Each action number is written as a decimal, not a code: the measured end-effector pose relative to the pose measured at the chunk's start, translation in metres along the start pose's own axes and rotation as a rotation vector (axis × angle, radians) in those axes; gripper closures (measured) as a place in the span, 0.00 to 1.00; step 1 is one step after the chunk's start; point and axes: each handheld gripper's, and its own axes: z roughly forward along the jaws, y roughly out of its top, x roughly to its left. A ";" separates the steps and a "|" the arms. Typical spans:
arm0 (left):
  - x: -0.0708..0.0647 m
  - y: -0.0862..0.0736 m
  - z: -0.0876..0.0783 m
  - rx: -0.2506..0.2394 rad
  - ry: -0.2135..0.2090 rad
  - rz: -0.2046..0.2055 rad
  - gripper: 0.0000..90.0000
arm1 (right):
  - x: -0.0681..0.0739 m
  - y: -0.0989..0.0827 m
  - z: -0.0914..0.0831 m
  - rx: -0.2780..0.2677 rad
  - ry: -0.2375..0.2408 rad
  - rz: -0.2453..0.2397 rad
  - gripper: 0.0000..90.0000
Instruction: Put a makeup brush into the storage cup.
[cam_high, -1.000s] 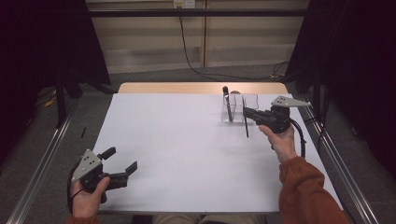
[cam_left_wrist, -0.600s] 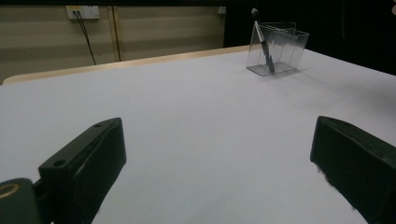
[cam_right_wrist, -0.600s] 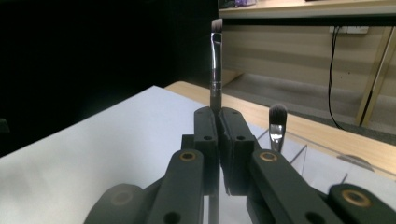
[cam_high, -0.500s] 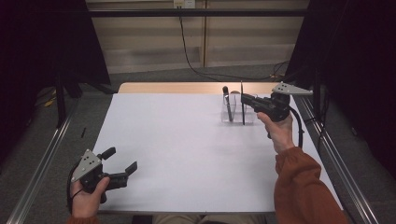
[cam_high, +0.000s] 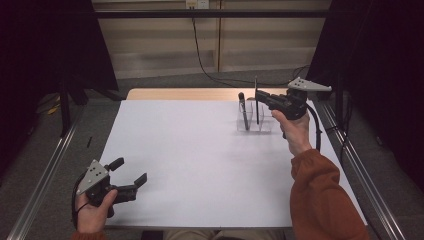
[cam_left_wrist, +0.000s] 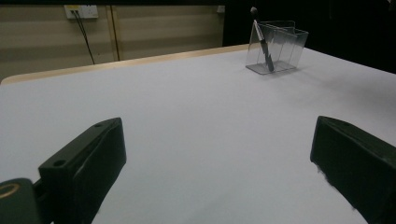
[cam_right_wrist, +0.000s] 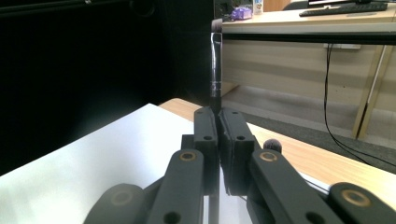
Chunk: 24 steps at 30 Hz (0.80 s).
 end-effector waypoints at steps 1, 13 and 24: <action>0.000 0.000 0.000 -0.002 -0.001 0.000 0.04 | 0.000 0.001 0.001 0.006 -0.001 -0.006 0.95; -0.001 0.000 0.002 0.000 -0.009 -0.002 0.04 | 0.000 0.016 0.019 -0.002 -0.025 -0.041 0.95; 0.000 0.000 0.001 -0.001 -0.007 0.005 0.04 | -0.006 0.020 0.038 -0.016 -0.031 -0.050 0.95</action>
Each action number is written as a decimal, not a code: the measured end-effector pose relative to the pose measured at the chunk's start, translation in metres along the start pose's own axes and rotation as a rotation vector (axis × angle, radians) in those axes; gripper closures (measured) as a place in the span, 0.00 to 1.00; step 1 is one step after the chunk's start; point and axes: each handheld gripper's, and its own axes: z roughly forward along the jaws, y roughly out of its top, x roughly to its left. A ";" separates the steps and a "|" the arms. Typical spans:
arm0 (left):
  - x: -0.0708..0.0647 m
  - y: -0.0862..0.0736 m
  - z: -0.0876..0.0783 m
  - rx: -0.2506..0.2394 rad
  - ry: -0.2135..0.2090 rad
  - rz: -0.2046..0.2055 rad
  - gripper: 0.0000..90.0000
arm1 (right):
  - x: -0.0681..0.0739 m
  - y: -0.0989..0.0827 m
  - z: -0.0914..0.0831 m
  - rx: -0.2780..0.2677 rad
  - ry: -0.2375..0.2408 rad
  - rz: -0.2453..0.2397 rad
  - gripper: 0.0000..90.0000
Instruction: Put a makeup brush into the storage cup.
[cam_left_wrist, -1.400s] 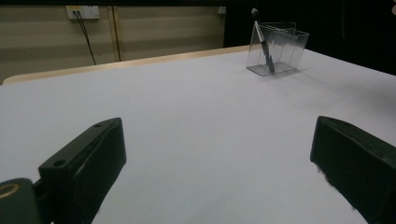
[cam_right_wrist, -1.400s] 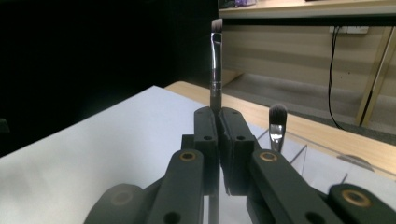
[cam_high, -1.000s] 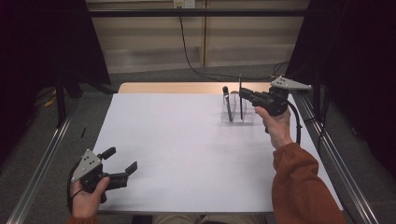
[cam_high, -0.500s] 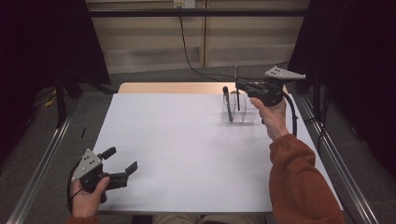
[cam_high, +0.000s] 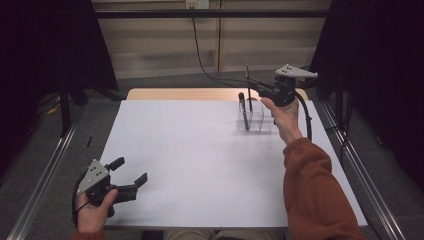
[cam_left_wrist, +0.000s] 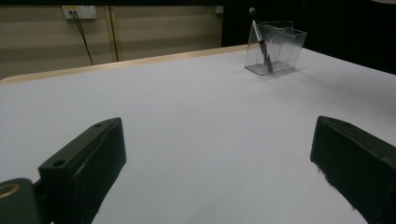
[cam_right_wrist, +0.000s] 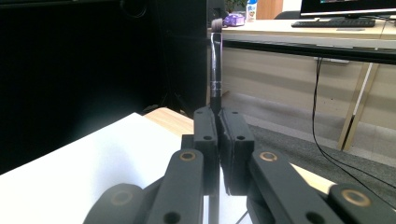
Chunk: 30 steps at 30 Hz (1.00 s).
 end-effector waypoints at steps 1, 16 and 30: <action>-0.001 0.000 0.000 -0.001 0.000 0.003 0.04 | -0.001 0.000 0.002 0.005 -0.005 -0.005 0.95; 0.000 0.001 0.001 -0.006 0.001 -0.007 0.04 | -0.014 0.007 0.027 0.017 -0.042 -0.007 0.95; 0.002 0.001 0.000 -0.007 0.003 -0.007 0.04 | -0.020 0.000 0.045 0.017 -0.047 -0.006 0.95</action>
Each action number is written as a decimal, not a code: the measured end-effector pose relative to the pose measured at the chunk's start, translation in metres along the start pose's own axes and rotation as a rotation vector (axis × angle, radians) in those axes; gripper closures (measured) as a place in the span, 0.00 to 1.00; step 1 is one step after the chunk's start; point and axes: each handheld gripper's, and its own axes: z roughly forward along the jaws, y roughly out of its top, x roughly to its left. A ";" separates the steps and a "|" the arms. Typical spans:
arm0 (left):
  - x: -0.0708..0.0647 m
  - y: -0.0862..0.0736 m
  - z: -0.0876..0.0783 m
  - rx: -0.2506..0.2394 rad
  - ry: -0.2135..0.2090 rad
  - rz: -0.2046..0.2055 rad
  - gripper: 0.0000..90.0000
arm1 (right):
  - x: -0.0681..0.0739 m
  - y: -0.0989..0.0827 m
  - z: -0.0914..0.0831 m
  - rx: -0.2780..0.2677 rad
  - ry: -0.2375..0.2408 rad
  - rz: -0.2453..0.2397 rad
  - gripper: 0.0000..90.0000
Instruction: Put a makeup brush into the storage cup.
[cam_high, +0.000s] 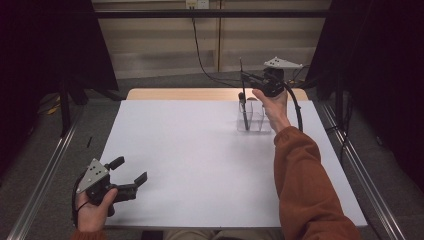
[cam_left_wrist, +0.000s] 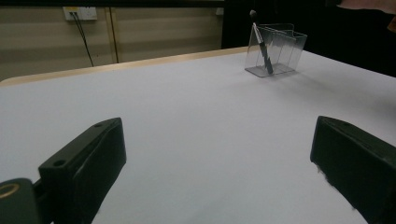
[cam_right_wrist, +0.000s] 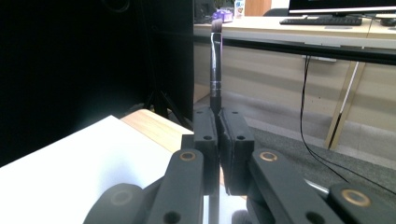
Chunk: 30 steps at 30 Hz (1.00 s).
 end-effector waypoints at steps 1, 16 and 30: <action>0.000 0.000 0.000 0.000 -0.001 0.001 0.04 | 0.000 -0.002 0.001 0.002 -0.001 0.000 0.95; 0.001 0.000 0.000 -0.006 0.001 -0.011 0.04 | -0.004 -0.016 0.007 0.035 -0.012 -0.002 0.95; 0.000 0.000 0.000 -0.002 -0.003 -0.002 0.04 | -0.009 -0.028 0.007 0.046 -0.019 0.022 0.95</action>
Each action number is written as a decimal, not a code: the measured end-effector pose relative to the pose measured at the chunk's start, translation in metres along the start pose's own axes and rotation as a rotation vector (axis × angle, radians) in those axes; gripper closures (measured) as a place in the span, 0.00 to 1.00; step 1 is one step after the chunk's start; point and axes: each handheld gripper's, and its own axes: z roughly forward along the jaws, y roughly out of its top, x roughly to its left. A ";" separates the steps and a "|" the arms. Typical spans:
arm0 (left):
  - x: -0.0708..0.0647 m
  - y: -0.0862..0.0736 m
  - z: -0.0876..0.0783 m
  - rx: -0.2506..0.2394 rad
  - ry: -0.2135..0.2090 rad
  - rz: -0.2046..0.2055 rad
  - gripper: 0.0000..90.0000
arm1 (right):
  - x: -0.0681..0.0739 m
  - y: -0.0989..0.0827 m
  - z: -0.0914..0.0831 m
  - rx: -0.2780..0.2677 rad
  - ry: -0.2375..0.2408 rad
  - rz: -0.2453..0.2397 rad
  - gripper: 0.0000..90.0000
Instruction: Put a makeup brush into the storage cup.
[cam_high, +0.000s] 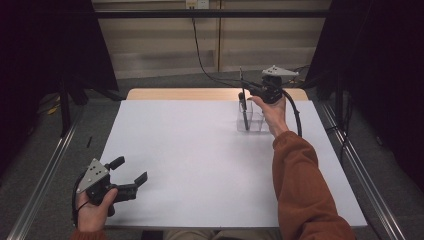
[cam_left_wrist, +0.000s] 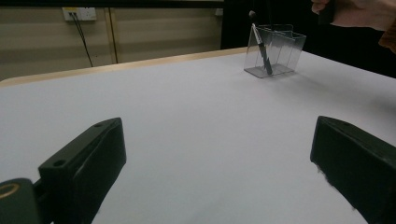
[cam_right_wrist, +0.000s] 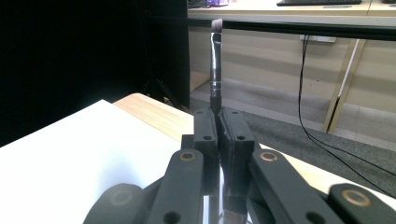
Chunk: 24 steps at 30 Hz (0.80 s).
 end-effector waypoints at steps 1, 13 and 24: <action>0.000 0.000 0.000 0.000 0.000 0.000 0.04 | 0.000 -0.002 0.000 0.000 0.000 0.005 0.95; 0.000 0.001 -0.001 -0.003 -0.003 0.001 0.04 | -0.003 -0.019 -0.007 0.026 -0.008 0.026 0.95; 0.000 0.001 0.000 -0.002 -0.004 0.004 0.04 | -0.006 -0.029 -0.011 0.040 -0.027 0.035 0.95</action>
